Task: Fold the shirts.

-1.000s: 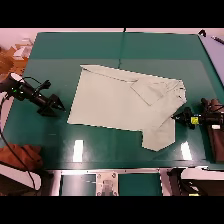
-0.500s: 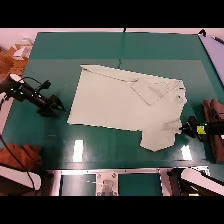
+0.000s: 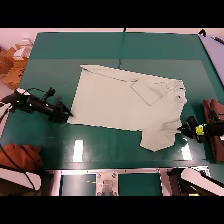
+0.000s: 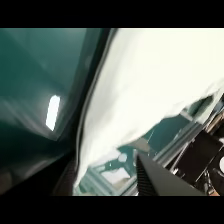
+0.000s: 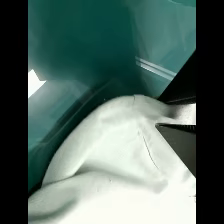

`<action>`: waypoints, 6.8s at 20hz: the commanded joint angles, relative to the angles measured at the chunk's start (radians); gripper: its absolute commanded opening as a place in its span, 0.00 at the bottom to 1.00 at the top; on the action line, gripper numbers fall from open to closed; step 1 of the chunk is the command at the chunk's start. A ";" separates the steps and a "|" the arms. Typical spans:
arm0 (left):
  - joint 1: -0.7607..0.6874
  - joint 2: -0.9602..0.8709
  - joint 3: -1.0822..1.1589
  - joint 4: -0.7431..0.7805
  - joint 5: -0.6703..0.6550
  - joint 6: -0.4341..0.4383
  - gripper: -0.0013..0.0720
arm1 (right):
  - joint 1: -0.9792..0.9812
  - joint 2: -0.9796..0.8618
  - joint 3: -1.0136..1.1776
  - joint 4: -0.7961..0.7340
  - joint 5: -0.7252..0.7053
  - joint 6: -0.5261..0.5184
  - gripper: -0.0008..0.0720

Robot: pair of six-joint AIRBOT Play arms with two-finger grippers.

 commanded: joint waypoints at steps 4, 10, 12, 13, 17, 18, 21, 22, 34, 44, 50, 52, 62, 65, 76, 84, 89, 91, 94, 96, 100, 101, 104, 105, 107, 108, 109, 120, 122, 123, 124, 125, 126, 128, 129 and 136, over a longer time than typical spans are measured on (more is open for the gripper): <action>-0.106 -0.001 -0.021 -0.071 0.125 0.103 0.35 | -0.002 0.001 0.049 0.016 0.010 -0.005 0.44; -0.093 0.000 0.014 0.008 0.051 0.112 0.04 | -0.108 -0.001 0.137 0.014 0.064 -0.058 0.59; -0.093 0.000 0.014 0.011 0.078 0.100 0.04 | -0.181 -0.021 0.137 0.016 0.075 -0.156 0.55; -0.093 0.000 0.014 0.010 0.100 0.090 0.04 | -0.209 -0.045 0.134 0.016 0.092 -0.210 0.55; -0.096 0.017 0.013 0.012 0.145 0.086 0.04 | -0.237 -0.172 0.121 0.056 0.111 -0.317 0.55; -0.096 0.035 0.013 0.014 0.160 0.079 0.04 | -0.237 -0.206 0.119 0.095 0.111 -0.343 0.55; -0.096 0.055 0.013 0.047 0.180 0.063 0.04 | -0.214 -0.308 0.116 0.192 0.114 -0.384 0.55; -0.096 0.055 0.013 0.048 0.181 0.062 0.04 | -0.187 -0.333 0.114 0.189 0.116 -0.386 0.55; -0.096 0.121 0.037 0.003 0.187 0.054 0.04 | -0.092 -0.323 0.135 0.379 0.196 -0.479 0.04; -0.094 0.650 0.629 0.003 0.212 0.010 0.04 | -0.006 0.182 0.821 0.941 0.142 -0.493 0.04; -0.094 0.861 0.938 0.011 0.333 0.011 0.04 | -0.103 0.395 1.140 0.944 -0.119 -0.493 0.04; -0.094 0.887 0.995 0.047 0.337 0.010 0.04 | -0.115 0.437 1.153 0.936 -0.193 -0.493 0.04; -0.094 0.754 0.756 0.227 0.248 -0.118 0.04 | -0.006 0.435 0.831 0.835 -0.152 -0.532 0.04; -0.094 0.612 0.559 0.080 0.268 -0.028 0.04 | 0.156 0.347 0.583 0.817 -0.240 -0.614 0.04; -0.259 0.008 0.409 -0.082 0.760 0.124 0.04 | 0.367 -0.468 0.617 0.898 -0.489 -0.701 0.04; -0.255 0.001 0.409 0.014 0.723 0.150 0.04 | 0.317 -0.551 0.692 0.804 -0.361 -0.624 0.03; -0.255 0.001 0.409 0.237 0.549 0.067 0.04 | 0.293 -0.525 0.686 0.489 -0.231 -0.494 0.03; -0.255 0.000 0.409 0.262 0.518 0.061 0.04 | 0.293 -0.522 0.686 0.405 -0.180 -0.452 0.03; -0.255 -0.016 0.408 0.272 0.493 0.061 0.04 | 0.293 -0.522 0.686 0.248 -0.138 -0.351 0.03; -0.255 -0.030 0.407 0.274 0.488 0.060 0.04 | 0.293 -0.522 0.686 0.176 -0.137 -0.303 0.03; -0.255 -0.060 0.406 0.278 0.473 0.060 0.04 | 0.293 -0.522 0.686 0.161 -0.143 -0.289 0.03; -0.255 -0.070 0.406 0.281 0.466 0.060 0.04 | 0.293 -0.522 0.686 0.161 -0.145 -0.289 0.03; -0.255 -0.087 0.406 0.299 0.466 0.042 0.04 | 0.293 -0.523 0.686 0.146 -0.146 -0.282 0.03; -0.255 -0.090 0.406 0.299 0.468 0.042 0.04 | 0.293 -0.523 0.686 0.146 -0.146 -0.281 0.04; -0.255 -0.090 0.406 0.298 0.475 0.042 0.04 | 0.299 -0.523 0.686 0.146 -0.146 -0.281 0.04; -0.256 -0.090 0.406 0.293 0.475 0.042 0.04 | 0.303 -0.523 0.686 0.147 -0.146 -0.281 0.04; -0.256 -0.090 0.406 0.287 0.470 0.042 0.04 | 0.309 -0.523 0.686 0.146 -0.146 -0.282 0.04; -0.253 -0.058 0.611 0.633 -0.072 -0.216 0.66 | 0.241 -0.495 0.816 0.116 0.155 -0.173 0.36; -0.231 -0.018 0.595 0.610 -0.160 -0.268 0.66 | 0.201 -0.429 0.756 0.111 0.186 -0.174 0.36; -0.219 0.008 0.567 0.586 -0.185 -0.286 0.66 | 0.180 -0.383 0.705 0.100 0.185 -0.180 0.36; -0.208 0.047 0.518 0.572 -0.198 -0.304 0.66 | 0.157 -0.328 0.642 0.082 0.183 -0.185 0.35; -0.203 0.097 0.452 0.567 -0.195 -0.319 0.66 | 0.133 -0.273 0.581 0.050 0.179 -0.185 0.35; -0.203 0.154 0.378 0.566 -0.185 -0.333 0.66 | 0.100 -0.209 0.506 0.016 0.171 -0.184 0.35; -0.203 0.292 0.198 0.547 -0.133 -0.364 0.66 | 0.024 -0.075 0.352 -0.008 0.135 -0.158 0.36; -0.206 0.366 0.105 0.537 -0.090 -0.388 0.66 | -0.018 -0.006 0.267 -0.007 0.102 -0.140 0.36; -0.233 0.737 -0.451 0.251 0.290 -0.480 0.91 | -0.113 0.260 -0.122 -0.009 -0.037 -0.106 0.38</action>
